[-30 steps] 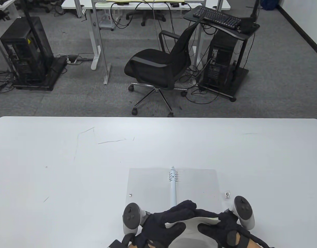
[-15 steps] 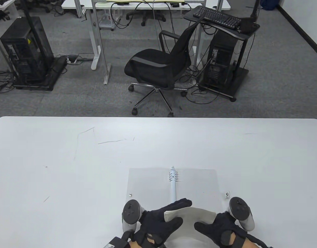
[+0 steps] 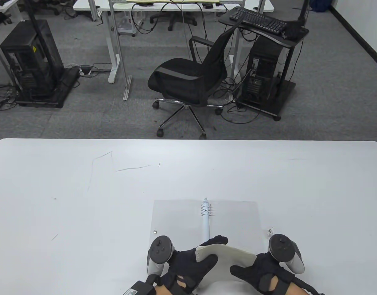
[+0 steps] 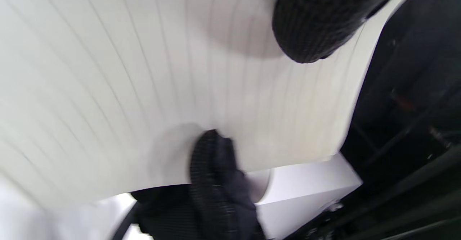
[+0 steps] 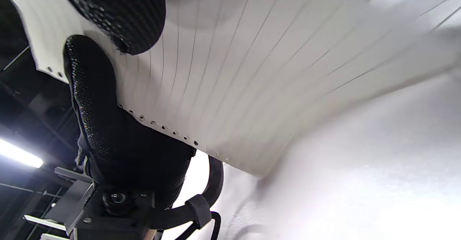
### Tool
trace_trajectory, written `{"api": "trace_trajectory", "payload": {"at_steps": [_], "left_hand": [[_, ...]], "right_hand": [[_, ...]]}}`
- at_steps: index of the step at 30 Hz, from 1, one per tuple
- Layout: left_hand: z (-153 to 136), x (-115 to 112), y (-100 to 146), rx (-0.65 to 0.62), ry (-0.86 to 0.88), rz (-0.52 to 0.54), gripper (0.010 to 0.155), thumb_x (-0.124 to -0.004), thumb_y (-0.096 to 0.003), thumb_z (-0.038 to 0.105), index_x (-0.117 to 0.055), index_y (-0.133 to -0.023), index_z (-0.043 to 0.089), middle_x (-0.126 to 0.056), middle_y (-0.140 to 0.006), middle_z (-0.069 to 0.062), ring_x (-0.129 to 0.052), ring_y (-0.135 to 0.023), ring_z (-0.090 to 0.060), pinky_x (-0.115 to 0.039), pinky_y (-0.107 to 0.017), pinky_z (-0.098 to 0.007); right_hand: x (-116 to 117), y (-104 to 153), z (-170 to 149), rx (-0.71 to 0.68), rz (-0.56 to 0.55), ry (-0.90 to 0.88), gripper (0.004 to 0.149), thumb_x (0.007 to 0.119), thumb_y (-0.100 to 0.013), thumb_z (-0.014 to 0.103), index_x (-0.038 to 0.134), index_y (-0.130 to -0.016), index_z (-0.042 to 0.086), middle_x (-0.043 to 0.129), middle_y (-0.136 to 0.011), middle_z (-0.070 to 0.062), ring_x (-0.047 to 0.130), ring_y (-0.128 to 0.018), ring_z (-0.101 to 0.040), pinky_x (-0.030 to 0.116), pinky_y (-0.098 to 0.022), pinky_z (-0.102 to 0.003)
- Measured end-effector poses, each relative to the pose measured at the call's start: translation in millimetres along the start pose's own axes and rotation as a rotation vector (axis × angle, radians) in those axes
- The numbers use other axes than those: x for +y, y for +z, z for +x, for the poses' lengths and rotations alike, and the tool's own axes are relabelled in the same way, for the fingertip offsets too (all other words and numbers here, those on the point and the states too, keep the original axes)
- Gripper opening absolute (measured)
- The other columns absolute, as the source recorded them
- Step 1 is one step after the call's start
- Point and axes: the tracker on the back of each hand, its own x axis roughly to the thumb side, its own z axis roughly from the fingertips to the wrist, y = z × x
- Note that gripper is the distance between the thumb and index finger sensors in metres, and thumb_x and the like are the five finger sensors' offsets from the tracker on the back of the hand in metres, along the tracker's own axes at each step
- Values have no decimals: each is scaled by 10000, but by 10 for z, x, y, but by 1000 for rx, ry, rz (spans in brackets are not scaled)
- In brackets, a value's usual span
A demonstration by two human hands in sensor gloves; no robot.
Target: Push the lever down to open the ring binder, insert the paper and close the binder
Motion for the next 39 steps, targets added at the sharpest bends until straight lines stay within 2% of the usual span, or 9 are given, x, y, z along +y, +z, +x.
{"api": "trace_trajectory", "payload": {"at_steps": [3,7,12,18,22,27,30,33,39], "left_hand": [[131,59,19,-24,13,39,413,-794,-487,490,-817,-896,444,-709,-1132,113,-611,-1119,-353,-450,-747,-695],[351,140,80,14,-219,148,405,-782,-495,478,-835,-889,402,-797,-1084,96,-704,-1074,-361,-487,-740,-692],[632,65,113,36,-466,168,405,-791,-499,457,-860,-883,349,-863,-1033,63,-775,-1026,-366,-514,-733,-681],[720,-192,95,125,-736,52,408,-801,-494,456,-879,-875,332,-955,-926,43,-927,-882,-334,-590,-718,-634],[674,-266,92,191,-813,13,409,-819,-473,485,-906,-844,336,-992,-888,50,-975,-834,-305,-637,-699,-603],[612,-137,71,254,-713,10,449,-860,-447,536,-893,-858,356,-953,-940,47,-942,-870,-318,-630,-701,-599],[617,29,31,317,-695,-26,411,-914,-440,468,-917,-832,344,-1018,-858,33,-1070,-655,-266,-747,-630,-551],[649,195,17,341,-634,-55,404,-924,-450,441,-908,-843,350,-1024,-842,37,-1072,-633,-257,-756,-622,-543],[865,430,15,325,-581,-97,586,-950,-423,475,-759,-966,365,-880,-1011,52,-971,-837,-298,-670,-688,-583]], "right_hand": [[-64,29,37,-17,-37,-2,617,803,-493,413,644,-1041,178,659,-1109,-137,634,-980,-472,571,-665,-635],[-217,129,180,-94,-132,29,841,810,-477,479,355,-1108,160,328,-1184,-167,340,-1036,-514,413,-693,-681],[-412,250,862,-208,-258,196,841,823,-478,502,387,-1127,193,274,-1207,-160,203,-1046,-524,283,-691,-720],[-130,-38,1355,-30,41,436,774,884,-458,454,535,-1103,207,506,-1183,-149,487,-1026,-520,464,-686,-705],[38,-150,1331,-57,-98,570,525,925,-425,337,824,-932,249,890,-966,-98,912,-777,-432,762,-550,-588],[-102,-46,1250,-97,-238,577,431,889,-425,305,910,-854,265,1005,-859,-70,1044,-617,-379,861,-445,-534],[-395,87,1106,-102,-307,433,427,881,-414,296,920,-839,283,1055,-768,-38,1075,-566,-346,887,-410,-508],[-647,224,840,-96,-331,208,425,882,-404,284,931,-826,295,1063,-747,-35,1098,-507,-322,905,-370,-485],[-870,479,317,-45,-418,-104,424,871,-401,281,929,-819,315,1057,-742,-22,1098,-503,-311,907,-369,-475]]}}
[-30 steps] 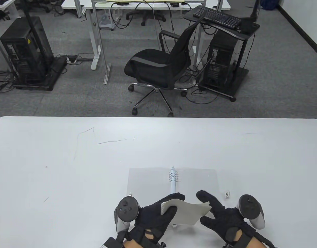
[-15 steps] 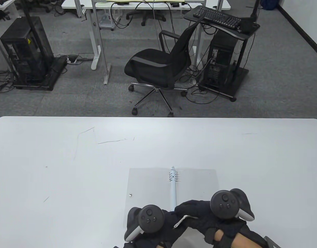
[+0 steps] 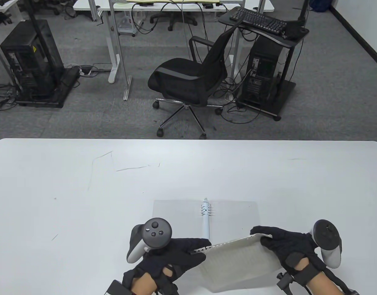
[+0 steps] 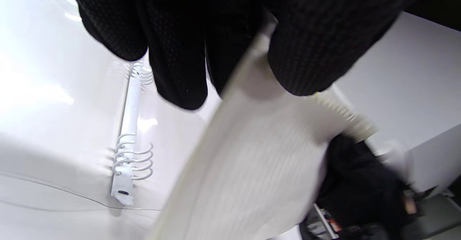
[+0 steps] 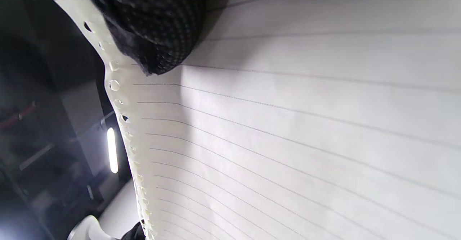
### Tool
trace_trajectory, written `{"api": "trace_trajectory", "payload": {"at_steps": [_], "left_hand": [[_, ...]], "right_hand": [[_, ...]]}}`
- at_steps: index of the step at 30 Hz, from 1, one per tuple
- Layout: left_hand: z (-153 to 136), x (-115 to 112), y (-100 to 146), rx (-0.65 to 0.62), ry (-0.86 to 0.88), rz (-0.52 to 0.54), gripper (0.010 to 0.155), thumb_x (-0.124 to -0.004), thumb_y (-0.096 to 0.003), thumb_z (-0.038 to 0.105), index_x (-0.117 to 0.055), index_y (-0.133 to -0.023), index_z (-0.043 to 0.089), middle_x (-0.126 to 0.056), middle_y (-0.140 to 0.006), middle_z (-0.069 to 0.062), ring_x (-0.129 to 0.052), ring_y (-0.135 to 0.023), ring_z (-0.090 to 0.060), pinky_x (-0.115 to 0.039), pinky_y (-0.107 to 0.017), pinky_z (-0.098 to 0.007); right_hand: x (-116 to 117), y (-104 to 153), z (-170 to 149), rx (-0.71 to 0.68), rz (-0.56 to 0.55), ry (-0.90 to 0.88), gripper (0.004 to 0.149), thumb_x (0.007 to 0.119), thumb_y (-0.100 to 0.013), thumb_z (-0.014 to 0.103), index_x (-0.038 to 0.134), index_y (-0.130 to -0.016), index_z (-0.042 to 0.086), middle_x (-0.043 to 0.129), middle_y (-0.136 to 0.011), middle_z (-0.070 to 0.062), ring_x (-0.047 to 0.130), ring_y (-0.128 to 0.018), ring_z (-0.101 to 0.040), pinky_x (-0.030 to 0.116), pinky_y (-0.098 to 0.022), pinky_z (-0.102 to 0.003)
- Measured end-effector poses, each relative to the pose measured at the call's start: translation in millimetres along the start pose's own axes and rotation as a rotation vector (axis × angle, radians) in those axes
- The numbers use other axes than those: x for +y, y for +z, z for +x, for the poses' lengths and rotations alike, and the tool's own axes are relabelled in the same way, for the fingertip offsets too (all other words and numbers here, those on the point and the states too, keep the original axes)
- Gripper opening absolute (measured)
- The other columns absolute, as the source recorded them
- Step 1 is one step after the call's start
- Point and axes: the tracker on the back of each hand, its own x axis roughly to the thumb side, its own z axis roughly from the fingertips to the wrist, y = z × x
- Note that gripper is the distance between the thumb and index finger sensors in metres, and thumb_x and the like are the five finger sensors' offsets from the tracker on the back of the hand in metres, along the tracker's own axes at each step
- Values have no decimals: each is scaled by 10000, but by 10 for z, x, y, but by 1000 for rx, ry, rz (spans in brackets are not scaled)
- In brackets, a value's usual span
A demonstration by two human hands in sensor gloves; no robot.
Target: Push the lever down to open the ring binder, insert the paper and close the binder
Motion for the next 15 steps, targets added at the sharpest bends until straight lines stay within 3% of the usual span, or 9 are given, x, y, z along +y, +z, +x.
{"api": "trace_trajectory", "payload": {"at_steps": [2,3,5,8,11,13,14,15], "left_hand": [[8,57,13,-35,41,-67,866,-991,-387,497,-485,-1076,361,-531,-1208,50,-674,-1089,-380,-522,-751,-651],[-6,64,9,-55,57,-85,974,-1010,-362,513,-381,-1085,341,-386,-1238,43,-530,-1147,-403,-436,-765,-686],[-131,-8,-42,-161,115,-144,1062,-1040,-309,531,-338,-1081,331,-319,-1242,42,-399,-1177,-402,-353,-765,-708],[-355,-249,-119,-203,260,-276,1115,-1048,-281,554,-312,-1084,309,-313,-1244,25,-340,-1183,-420,-315,-760,-724],[-485,-519,-217,-288,418,-263,966,-1060,-335,484,-458,-1073,324,-497,-1221,34,-490,-1170,-391,-369,-751,-737],[-460,-586,-235,-319,374,-241,678,-975,-445,404,-615,-1019,387,-675,-1152,83,-658,-1117,-330,-461,-755,-701],[-462,-595,-230,-315,358,-200,507,-892,-488,379,-715,-962,405,-798,-1077,99,-774,-1052,-298,-529,-747,-667],[-471,-610,-204,-316,349,-129,425,-853,-498,371,-785,-915,418,-870,-1021,107,-856,-992,-286,-580,-736,-642]], "right_hand": [[-30,48,-98,6,4,-57,424,868,-405,282,925,-823,318,1053,-749,-20,1094,-516,-310,905,-378,-475],[-31,65,-133,12,5,-77,425,868,-405,283,923,-826,317,1052,-750,-18,1093,-521,-309,905,-380,-474],[4,94,-222,15,21,-123,424,866,-407,286,921,-827,321,1048,-757,-15,1088,-533,-309,903,-388,-475],[100,98,-323,9,60,-171,424,865,-410,287,918,-829,324,1045,-763,-12,1076,-570,-318,894,-412,-483],[233,102,-427,22,85,-215,423,865,-418,292,910,-838,321,1029,-796,-16,1051,-626,-337,873,-449,-501],[289,111,-440,24,104,-200,424,863,-425,294,901,-847,314,996,-849,-29,1001,-703,-364,835,-500,-528],[301,111,-438,16,121,-198,421,863,-431,296,897,-851,299,970,-883,-41,967,-750,-377,804,-533,-545],[317,115,-422,-10,181,-194,421,865,-439,296,891,-859,276,927,-931,-55,910,-810,-399,752,-573,-573]]}}
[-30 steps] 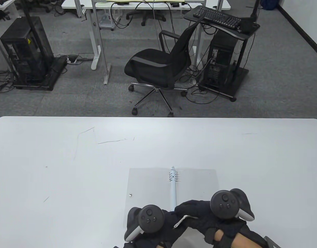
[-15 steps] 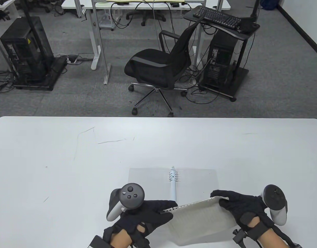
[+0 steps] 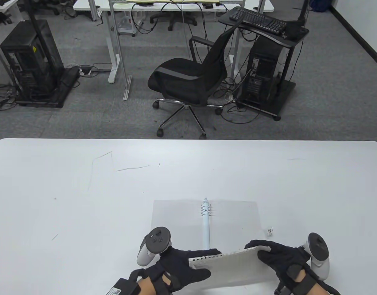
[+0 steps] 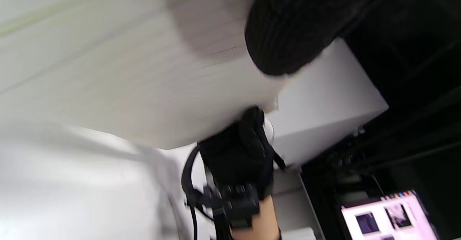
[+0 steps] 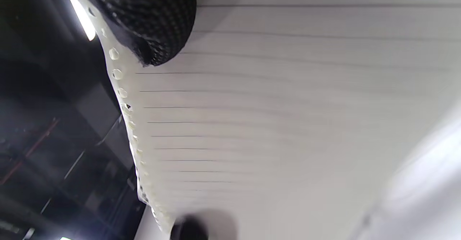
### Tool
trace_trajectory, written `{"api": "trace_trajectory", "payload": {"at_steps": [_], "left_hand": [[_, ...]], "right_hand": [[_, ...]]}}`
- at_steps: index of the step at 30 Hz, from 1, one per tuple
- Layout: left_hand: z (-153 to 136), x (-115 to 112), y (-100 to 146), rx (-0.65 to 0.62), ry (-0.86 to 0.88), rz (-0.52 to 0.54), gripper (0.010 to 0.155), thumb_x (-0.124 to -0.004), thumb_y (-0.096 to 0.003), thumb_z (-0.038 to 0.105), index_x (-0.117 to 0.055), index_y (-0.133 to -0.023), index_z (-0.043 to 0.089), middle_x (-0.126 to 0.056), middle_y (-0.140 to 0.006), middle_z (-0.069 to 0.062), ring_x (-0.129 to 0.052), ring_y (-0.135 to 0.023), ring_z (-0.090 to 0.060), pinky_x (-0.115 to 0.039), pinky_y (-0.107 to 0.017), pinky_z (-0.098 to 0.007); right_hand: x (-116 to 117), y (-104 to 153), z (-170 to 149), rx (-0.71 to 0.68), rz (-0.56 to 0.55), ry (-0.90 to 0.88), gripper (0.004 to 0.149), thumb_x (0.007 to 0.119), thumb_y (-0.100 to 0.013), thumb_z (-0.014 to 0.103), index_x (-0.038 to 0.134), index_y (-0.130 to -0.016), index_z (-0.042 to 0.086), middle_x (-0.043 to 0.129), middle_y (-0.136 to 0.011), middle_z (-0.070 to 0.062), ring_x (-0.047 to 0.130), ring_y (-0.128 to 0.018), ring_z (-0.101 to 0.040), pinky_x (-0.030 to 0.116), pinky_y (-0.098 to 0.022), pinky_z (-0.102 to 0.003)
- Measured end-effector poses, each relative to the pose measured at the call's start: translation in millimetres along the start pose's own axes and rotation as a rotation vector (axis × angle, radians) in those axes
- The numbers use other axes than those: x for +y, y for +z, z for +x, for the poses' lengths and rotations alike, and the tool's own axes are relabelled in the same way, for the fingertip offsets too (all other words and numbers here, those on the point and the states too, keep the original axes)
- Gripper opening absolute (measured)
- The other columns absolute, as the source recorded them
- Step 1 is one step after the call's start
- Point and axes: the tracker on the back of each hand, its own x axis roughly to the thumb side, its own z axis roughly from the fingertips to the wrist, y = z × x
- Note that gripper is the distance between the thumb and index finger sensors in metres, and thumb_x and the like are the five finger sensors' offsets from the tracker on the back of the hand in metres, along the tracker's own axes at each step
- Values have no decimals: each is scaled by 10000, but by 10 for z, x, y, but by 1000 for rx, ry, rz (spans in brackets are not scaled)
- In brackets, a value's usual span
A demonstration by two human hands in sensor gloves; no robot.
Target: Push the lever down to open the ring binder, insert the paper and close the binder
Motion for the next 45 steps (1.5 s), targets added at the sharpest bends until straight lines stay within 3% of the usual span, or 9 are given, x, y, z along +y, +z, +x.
{"api": "trace_trajectory", "payload": {"at_steps": [2,7,9,11,20,32,35,40,45], "left_hand": [[-16,-27,47,-30,-39,42,400,-840,-496,370,-813,-891,432,-910,-985,114,-905,-948,-269,-633,-722,-611],[-118,-71,52,-14,-70,-27,492,-901,-474,378,-751,-941,422,-827,-1054,107,-825,-1011,-305,-586,-729,-640],[-118,-78,53,5,-114,-42,801,-1009,-384,432,-535,-1029,407,-591,-1172,101,-646,-1113,-341,-496,-750,-682],[-86,-56,62,-29,-112,-69,908,-1059,-342,457,-484,-1041,398,-517,-1201,104,-538,-1154,-364,-419,-758,-719],[50,-39,108,-117,-86,68,595,-950,-441,406,-683,-972,431,-754,-1103,108,-762,-1057,-308,-541,-736,-678],[-51,-12,97,-32,-114,51,851,-942,-412,502,-380,-1037,368,-646,-1145,55,-752,-1063,-325,-537,-737,-674],[-150,16,98,40,-86,61,796,-936,-428,468,-437,-1035,338,-725,-1103,39,-792,-1039,-316,-547,-734,-668],[-85,-120,49,-17,-59,-51,592,-831,-467,492,-623,-1007,370,-785,-1080,50,-764,-1052,-318,-533,-736,-667],[-122,-157,36,67,-157,-162,699,-778,-433,553,-500,-1045,362,-625,-1165,44,-594,-1126,-360,-438,-748,-696]], "right_hand": [[-6,10,7,-28,121,47,458,872,-455,314,836,-910,281,821,-1033,-54,778,-929,-405,649,-644,-599],[-28,-8,-82,-15,106,106,783,934,-424,326,472,-1055,288,786,-1060,-47,808,-923,-378,671,-643,-566],[-38,-26,-115,0,108,162,709,931,-423,330,588,-1040,262,845,-1020,-42,842,-899,-374,681,-638,-564],[-28,-32,-141,7,133,169,573,921,-430,325,755,-975,267,900,-977,-32,855,-888,-377,667,-642,-573],[37,-42,-156,11,175,116,460,872,-463,325,838,-919,284,894,-986,-29,821,-913,-386,629,-657,-581],[66,-62,-225,40,184,130,470,863,-469,338,819,-934,287,856,-1017,-37,784,-936,-398,604,-667,-595],[64,-66,-251,52,180,107,484,868,-467,345,810,-942,280,845,-1024,-40,772,-942,-403,598,-668,-601],[147,-71,-233,37,222,62,512,863,-474,362,771,-971,282,799,-1059,-45,724,-972,-409,574,-679,-610],[114,-74,-219,28,187,138,495,856,-472,352,784,-960,306,782,-1070,-45,694,-989,-404,553,-684,-616]]}}
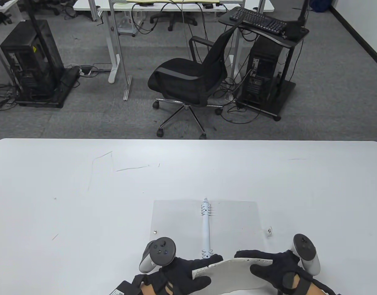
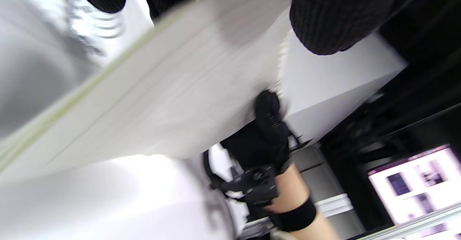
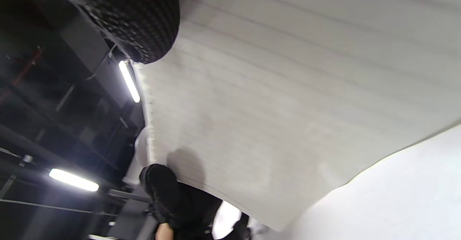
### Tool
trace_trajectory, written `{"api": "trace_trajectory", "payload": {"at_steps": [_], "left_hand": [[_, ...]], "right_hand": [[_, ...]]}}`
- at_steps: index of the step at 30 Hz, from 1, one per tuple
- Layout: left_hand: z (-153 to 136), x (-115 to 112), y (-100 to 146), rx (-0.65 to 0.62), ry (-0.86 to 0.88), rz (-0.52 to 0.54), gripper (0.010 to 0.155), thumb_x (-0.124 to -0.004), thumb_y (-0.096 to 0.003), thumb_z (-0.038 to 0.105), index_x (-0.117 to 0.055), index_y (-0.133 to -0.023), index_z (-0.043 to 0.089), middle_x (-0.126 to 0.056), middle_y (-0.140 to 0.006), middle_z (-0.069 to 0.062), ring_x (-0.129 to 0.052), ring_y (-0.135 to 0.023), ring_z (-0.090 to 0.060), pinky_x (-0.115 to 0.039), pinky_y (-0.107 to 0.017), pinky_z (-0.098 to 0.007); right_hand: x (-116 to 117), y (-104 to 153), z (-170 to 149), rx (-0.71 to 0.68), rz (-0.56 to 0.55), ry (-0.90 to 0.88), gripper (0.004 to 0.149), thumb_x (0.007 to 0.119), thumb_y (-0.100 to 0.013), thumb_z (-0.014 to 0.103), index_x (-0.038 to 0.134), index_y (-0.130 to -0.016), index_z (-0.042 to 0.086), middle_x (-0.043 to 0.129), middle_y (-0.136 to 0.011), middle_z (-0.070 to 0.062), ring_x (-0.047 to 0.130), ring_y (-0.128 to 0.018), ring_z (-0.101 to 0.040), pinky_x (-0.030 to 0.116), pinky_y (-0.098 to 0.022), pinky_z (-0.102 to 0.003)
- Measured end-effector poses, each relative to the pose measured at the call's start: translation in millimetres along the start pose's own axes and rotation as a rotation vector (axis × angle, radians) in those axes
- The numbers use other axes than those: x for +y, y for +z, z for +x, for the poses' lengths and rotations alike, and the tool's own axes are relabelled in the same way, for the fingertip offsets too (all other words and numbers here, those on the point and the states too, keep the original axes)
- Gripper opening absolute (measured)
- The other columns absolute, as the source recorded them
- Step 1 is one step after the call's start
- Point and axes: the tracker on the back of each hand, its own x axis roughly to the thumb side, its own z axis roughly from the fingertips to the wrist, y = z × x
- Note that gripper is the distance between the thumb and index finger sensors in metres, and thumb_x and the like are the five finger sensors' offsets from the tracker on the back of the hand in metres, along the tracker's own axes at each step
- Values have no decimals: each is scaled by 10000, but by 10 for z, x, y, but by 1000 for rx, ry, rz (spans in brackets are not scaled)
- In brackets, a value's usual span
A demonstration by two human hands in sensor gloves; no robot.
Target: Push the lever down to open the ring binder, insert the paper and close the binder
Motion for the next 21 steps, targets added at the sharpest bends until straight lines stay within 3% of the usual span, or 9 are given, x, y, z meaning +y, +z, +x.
{"api": "trace_trajectory", "payload": {"at_steps": [2,6,10,15,19,21], "left_hand": [[-35,7,7,18,14,-23,703,-789,-436,548,-490,-1046,369,-606,-1171,48,-563,-1135,-366,-414,-752,-701],[84,30,26,-76,39,81,590,-780,-449,533,-634,-1006,403,-700,-1134,60,-657,-1100,-352,-470,-749,-682],[100,53,48,6,-58,61,590,-765,-426,565,-682,-988,407,-690,-1142,50,-641,-1103,-371,-459,-746,-689],[135,62,43,-52,19,79,777,-857,-421,543,-425,-1050,399,-518,-1198,70,-573,-1137,-352,-447,-758,-682],[155,29,28,-89,43,58,591,-781,-475,500,-583,-1020,386,-701,-1132,60,-672,-1097,-330,-487,-748,-673],[211,27,38,-120,43,77,574,-736,-475,513,-603,-1018,381,-723,-1122,56,-685,-1091,-326,-495,-749,-667]], "right_hand": [[2,-2,-22,6,-5,-22,492,853,-473,345,786,-959,304,779,-1072,-44,689,-989,-407,546,-684,-619],[59,-7,23,-21,37,-90,462,820,-489,337,796,-951,318,780,-1074,-39,678,-995,-410,533,-690,-624],[47,-8,41,-29,24,-38,453,816,-484,325,811,-937,333,791,-1067,-28,683,-994,-404,533,-690,-620],[74,-16,28,-14,47,-60,454,809,-485,321,806,-939,332,814,-1052,-36,711,-977,-407,549,-683,-615],[88,-15,53,-32,54,-63,457,810,-488,327,797,-945,342,798,-1065,-22,700,-986,-403,546,-687,-615],[102,-15,83,-58,51,-83,457,810,-488,325,798,-944,347,795,-1067,-17,694,-991,-396,544,-688,-615]]}}
